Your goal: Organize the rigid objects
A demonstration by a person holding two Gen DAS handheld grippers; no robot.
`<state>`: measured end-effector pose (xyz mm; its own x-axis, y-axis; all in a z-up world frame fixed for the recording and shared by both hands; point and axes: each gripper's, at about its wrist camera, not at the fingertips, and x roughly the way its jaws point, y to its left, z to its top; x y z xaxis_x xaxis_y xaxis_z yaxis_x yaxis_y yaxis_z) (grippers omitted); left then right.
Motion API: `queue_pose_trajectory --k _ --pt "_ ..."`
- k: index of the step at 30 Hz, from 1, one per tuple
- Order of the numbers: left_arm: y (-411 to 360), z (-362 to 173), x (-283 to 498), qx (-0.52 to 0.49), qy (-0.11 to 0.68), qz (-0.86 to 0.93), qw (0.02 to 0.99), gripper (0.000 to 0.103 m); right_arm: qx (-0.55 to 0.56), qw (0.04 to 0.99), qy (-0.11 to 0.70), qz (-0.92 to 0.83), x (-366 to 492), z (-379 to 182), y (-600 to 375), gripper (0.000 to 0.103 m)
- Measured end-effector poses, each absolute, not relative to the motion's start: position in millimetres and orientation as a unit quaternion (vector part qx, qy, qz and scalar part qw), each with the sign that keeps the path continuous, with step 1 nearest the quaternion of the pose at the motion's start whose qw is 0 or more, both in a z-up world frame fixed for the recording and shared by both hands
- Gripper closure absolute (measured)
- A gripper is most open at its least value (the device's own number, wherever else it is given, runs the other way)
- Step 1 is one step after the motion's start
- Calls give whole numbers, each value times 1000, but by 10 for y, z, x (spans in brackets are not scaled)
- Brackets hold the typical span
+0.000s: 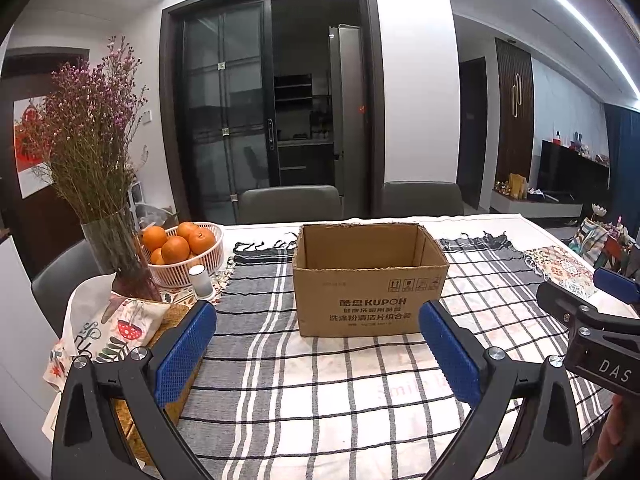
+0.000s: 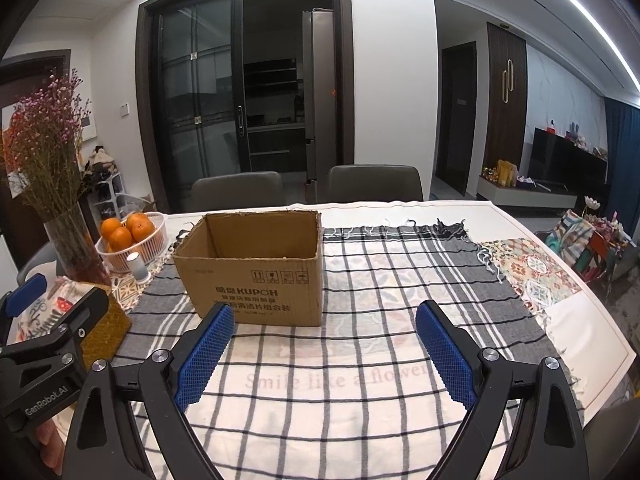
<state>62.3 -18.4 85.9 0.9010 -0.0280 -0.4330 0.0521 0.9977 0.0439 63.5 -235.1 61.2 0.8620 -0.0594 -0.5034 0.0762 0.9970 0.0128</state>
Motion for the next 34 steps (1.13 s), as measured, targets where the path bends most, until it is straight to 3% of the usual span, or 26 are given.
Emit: queue_pose_trajectory --k 34 --pt "-157 839 604 24 225 -25 974 0 18 964 265 -30 630 579 -2344 10"
